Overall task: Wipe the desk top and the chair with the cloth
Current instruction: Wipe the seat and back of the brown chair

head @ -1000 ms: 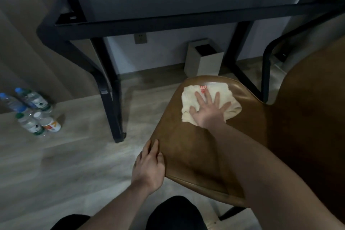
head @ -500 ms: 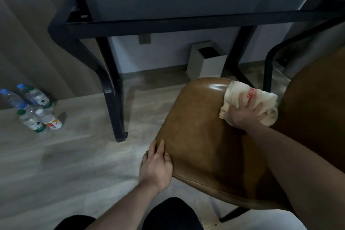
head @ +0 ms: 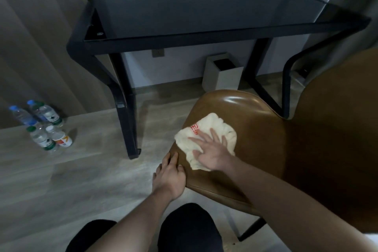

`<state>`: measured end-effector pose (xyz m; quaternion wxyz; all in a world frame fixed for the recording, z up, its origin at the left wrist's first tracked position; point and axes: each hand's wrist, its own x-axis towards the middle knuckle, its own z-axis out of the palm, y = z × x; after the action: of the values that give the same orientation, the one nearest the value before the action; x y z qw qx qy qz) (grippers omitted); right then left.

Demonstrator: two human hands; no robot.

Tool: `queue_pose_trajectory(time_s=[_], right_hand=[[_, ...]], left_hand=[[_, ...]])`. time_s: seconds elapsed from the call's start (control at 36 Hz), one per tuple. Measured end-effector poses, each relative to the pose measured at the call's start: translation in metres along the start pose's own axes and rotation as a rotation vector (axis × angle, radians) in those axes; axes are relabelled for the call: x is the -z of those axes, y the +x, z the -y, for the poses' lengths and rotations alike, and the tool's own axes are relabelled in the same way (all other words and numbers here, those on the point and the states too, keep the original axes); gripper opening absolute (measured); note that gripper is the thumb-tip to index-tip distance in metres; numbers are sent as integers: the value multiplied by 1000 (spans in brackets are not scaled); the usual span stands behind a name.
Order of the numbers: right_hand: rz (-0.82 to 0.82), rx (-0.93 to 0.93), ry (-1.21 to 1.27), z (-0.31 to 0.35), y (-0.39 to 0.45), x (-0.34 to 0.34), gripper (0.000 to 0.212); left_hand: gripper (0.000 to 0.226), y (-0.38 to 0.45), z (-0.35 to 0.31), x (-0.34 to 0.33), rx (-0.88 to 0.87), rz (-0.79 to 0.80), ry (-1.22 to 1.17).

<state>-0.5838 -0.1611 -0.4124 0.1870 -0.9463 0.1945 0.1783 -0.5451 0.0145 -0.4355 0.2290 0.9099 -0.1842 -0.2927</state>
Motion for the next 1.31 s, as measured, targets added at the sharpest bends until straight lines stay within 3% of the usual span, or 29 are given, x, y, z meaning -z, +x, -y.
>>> queue_pose_trajectory(time_s=[0.11,0.36,0.5,0.58,0.67,0.72,0.92,1.17,1.31], right_hand=[[-2,-5,93,-3,-43,-11,52],[-44,-201,297,-34,-137,-23,56],[-128,-233,241,-54,-185,-37,56],[-135,-253,283,-59,-181,-39,60],[-94,-242,155,-60,-154,-33,69],[-79,-339,142,-60,-136,-27,65],[-106,-507,193,-73,-70,-9,84],[-141,-455,140,-85,-88,-5,66],[-126,-475,255,-78,-114,-11,61]], left_hand=[[59,-6,-2,3,15,4,8],[59,-13,-9,9,55,37,20],[59,-13,-8,8,50,29,11],[59,-10,-7,6,47,26,-5],[59,-6,-5,5,39,25,-15],[59,-4,-4,3,31,20,-20],[59,5,1,-2,16,-5,-10],[60,4,2,-1,7,6,-9],[60,-2,-1,4,18,39,-24]])
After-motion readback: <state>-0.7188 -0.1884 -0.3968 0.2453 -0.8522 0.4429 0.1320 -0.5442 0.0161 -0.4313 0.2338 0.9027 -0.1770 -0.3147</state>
